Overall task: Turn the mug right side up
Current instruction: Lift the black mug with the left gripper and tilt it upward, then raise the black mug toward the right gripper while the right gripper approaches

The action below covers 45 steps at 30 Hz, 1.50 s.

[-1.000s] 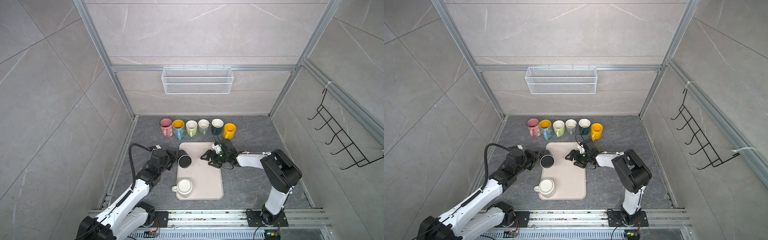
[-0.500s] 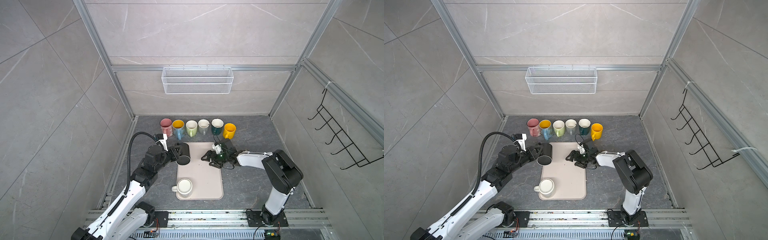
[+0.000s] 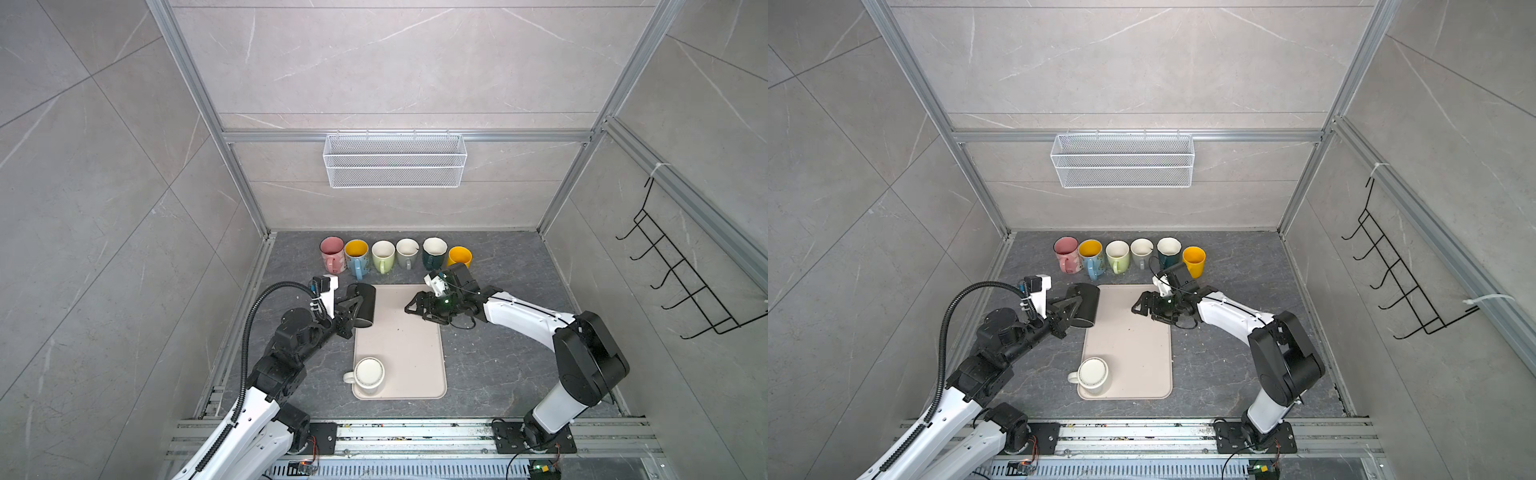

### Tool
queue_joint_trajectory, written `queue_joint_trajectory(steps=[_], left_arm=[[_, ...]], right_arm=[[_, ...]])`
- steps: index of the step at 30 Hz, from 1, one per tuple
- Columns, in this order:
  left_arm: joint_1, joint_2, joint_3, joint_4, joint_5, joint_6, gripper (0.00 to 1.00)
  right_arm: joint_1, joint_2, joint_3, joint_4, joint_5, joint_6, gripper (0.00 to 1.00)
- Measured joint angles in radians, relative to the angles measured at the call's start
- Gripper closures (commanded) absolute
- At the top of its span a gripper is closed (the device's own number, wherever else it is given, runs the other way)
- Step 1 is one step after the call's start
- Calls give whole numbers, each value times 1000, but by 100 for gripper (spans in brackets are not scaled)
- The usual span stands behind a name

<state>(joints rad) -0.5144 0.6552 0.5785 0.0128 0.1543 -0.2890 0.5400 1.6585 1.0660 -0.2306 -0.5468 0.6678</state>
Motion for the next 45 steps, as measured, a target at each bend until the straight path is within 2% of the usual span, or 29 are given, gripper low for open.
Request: queue_joint_trajectory(steps=[9,13,18,21,24,33,45], left_arm=[[-121,58,7,11,-95,221,100],[-237,134,20,22,-206,346,100],[-376,214,20,101,-331,506,100],[-410,237,7,197,-385,593,100],[-437,241,-29,325,-439,684,100],[-495,362,-140,679,-560,961,100],[-552,574,-130,1051,-683,1329,100]], right_arm=[[-26,-59,66,-124,0,-52,18],[-43,-95,92,-155,0,-64,20],[-60,-127,108,-173,-26,-71,29],[-68,-128,124,-182,-56,-72,38],[-79,-131,140,-204,-93,-77,43],[-105,-188,161,-275,-188,-81,40],[-127,-205,216,-289,-289,-68,38]])
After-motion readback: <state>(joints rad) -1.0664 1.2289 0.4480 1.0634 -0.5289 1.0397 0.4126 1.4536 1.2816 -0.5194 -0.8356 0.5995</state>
